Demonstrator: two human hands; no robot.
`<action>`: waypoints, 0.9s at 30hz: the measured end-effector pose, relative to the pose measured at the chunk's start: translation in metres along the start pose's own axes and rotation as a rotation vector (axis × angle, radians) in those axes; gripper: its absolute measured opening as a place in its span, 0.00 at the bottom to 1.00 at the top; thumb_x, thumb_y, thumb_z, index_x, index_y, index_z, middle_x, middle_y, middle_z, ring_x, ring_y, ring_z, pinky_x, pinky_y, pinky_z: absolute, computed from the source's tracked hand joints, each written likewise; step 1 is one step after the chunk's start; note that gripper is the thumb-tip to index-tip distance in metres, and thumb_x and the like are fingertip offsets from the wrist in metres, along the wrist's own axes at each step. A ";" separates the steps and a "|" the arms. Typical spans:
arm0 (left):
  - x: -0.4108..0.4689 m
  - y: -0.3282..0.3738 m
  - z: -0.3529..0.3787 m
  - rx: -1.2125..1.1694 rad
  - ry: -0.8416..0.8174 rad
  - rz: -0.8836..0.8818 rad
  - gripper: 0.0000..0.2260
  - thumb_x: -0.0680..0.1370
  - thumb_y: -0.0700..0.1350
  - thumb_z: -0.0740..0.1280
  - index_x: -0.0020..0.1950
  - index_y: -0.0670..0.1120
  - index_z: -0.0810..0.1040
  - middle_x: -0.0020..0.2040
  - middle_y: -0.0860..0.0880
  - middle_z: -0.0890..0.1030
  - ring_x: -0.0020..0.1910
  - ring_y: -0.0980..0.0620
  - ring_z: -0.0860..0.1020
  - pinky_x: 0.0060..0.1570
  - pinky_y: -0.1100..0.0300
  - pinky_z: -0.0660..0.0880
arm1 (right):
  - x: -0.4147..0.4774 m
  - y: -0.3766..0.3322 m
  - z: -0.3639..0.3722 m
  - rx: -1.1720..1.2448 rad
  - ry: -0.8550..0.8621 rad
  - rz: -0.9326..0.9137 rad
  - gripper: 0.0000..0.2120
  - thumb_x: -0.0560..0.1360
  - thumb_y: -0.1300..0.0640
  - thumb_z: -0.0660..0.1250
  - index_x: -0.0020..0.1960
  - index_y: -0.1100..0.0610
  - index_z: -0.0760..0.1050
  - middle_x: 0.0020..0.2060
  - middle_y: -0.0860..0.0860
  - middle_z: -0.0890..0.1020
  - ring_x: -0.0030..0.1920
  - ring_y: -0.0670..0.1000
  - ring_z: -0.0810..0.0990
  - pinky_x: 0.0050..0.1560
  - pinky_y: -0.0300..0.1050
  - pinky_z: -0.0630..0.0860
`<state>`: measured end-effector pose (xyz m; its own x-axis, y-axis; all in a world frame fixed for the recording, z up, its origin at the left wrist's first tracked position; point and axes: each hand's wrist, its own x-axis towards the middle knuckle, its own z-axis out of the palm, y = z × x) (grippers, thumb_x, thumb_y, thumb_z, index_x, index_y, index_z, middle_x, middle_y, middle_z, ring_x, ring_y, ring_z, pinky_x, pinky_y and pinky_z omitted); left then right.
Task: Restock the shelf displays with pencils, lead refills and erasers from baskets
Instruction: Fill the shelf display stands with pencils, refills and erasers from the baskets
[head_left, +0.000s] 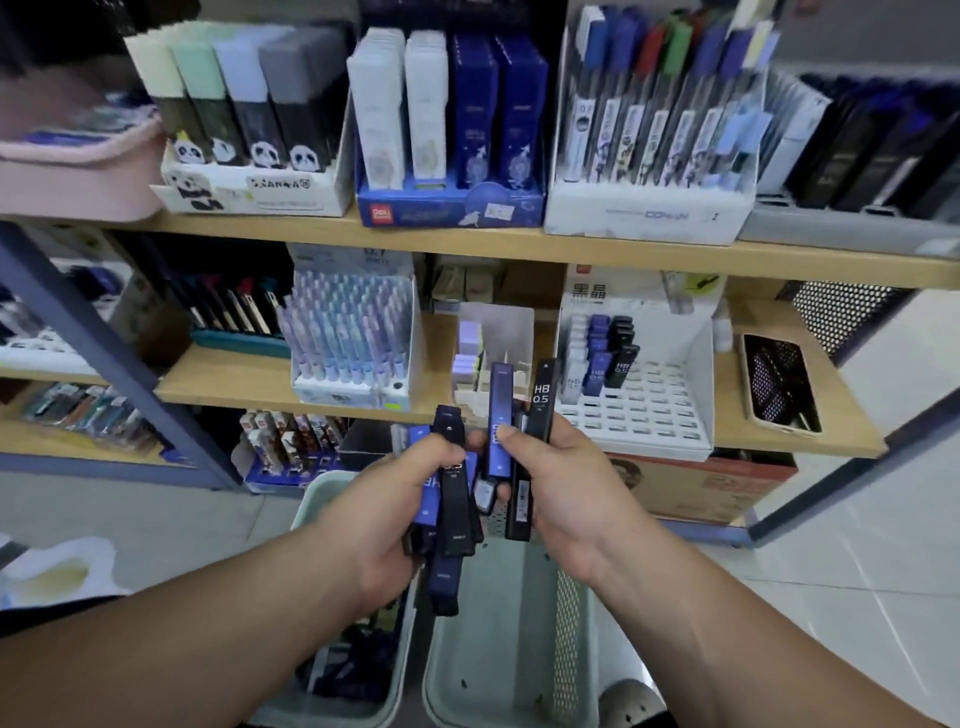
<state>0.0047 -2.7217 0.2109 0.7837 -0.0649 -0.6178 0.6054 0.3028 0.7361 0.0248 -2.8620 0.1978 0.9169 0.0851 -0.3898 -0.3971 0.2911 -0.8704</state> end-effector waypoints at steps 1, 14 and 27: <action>0.005 0.000 0.005 0.004 -0.007 -0.008 0.12 0.76 0.44 0.66 0.56 0.47 0.85 0.53 0.38 0.85 0.44 0.43 0.83 0.38 0.56 0.79 | 0.004 -0.001 -0.004 -0.015 0.010 0.001 0.09 0.82 0.62 0.63 0.59 0.58 0.79 0.50 0.57 0.87 0.43 0.55 0.85 0.40 0.50 0.81; 0.052 0.010 0.009 0.201 -0.026 -0.050 0.11 0.76 0.43 0.68 0.57 0.43 0.82 0.48 0.37 0.85 0.42 0.41 0.84 0.46 0.48 0.77 | 0.049 -0.014 -0.034 -0.294 -0.009 0.025 0.06 0.82 0.60 0.65 0.51 0.54 0.81 0.37 0.47 0.86 0.30 0.44 0.79 0.31 0.37 0.73; 0.061 0.018 0.007 0.084 -0.015 -0.055 0.17 0.79 0.44 0.64 0.62 0.35 0.78 0.52 0.34 0.84 0.39 0.45 0.84 0.46 0.51 0.75 | 0.051 -0.034 -0.065 -0.170 0.106 0.030 0.04 0.77 0.64 0.71 0.49 0.59 0.77 0.37 0.59 0.82 0.28 0.50 0.74 0.26 0.39 0.64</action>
<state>0.0648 -2.7270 0.1883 0.7504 -0.0940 -0.6543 0.6568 0.2177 0.7220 0.0824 -2.9298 0.1884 0.8988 -0.0123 -0.4381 -0.4334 0.1240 -0.8926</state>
